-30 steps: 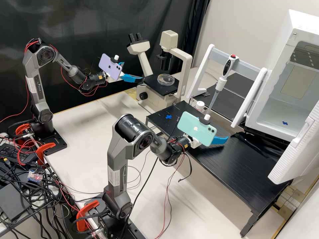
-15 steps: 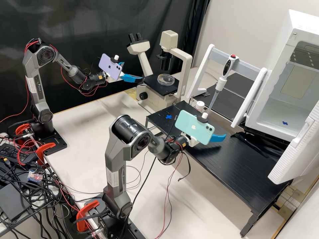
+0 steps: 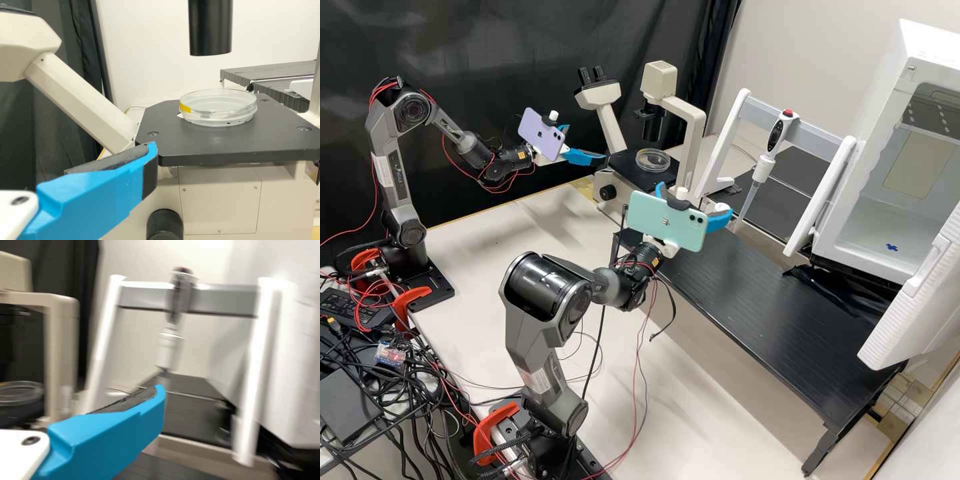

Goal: Move the petri dish to the bench

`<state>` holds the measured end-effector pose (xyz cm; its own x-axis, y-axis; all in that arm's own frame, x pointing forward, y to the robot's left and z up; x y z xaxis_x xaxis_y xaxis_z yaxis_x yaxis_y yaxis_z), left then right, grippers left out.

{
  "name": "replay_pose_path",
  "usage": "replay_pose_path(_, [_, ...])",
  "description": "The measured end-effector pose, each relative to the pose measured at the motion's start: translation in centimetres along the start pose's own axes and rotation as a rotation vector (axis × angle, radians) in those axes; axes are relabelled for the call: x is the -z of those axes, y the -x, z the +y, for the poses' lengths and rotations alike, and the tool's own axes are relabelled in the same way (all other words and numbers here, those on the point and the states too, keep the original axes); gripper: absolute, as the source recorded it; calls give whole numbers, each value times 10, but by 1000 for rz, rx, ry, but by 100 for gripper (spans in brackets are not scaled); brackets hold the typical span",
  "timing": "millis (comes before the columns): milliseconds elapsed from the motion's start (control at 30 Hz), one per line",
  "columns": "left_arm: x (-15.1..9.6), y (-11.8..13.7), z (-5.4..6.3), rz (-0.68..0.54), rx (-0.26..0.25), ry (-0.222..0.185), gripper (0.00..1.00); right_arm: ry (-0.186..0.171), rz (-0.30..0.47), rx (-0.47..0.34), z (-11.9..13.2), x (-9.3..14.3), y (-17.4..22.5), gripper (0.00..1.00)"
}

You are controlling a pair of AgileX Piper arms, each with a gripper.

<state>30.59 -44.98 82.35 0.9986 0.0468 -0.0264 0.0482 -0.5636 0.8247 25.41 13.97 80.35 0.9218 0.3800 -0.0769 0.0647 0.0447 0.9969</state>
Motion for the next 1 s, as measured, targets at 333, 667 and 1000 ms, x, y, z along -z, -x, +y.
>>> replay_pose_path(333, [0,0,0,0,0,0,100,64,145,79,-34,47,-27,100])
replay_pose_path(667, [0,0,0,0,0,0,100,116,180,164,-73,81,-66,100])
replay_pose_path(1000, [0,0,0,0,0,0,100,100,145,272,-110,96,-116,100])
